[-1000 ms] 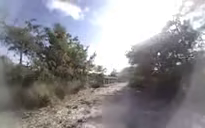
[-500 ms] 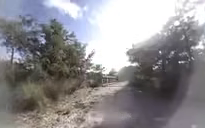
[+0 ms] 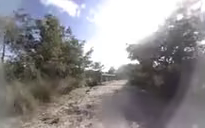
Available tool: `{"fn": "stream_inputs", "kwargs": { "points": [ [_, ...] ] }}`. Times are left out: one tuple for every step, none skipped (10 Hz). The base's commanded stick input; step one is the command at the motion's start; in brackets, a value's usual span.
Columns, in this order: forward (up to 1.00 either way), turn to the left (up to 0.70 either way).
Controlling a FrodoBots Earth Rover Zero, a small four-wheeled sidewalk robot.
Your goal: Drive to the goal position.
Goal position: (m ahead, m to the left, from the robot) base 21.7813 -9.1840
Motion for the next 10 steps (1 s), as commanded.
{"fn": "stream_inputs", "kwargs": {
  "points": [
    [0.7, -0.03],
    [0.7, -0.08],
    [0.7, -0.24],
    [0.7, -0.27],
    [0.7, 0.0],
    [0.7, 0.0],
    [0.7, 0.0],
    [0.7, 0.0],
    [0.7, 0.0],
    [0.7, 0.0]
  ]
}}
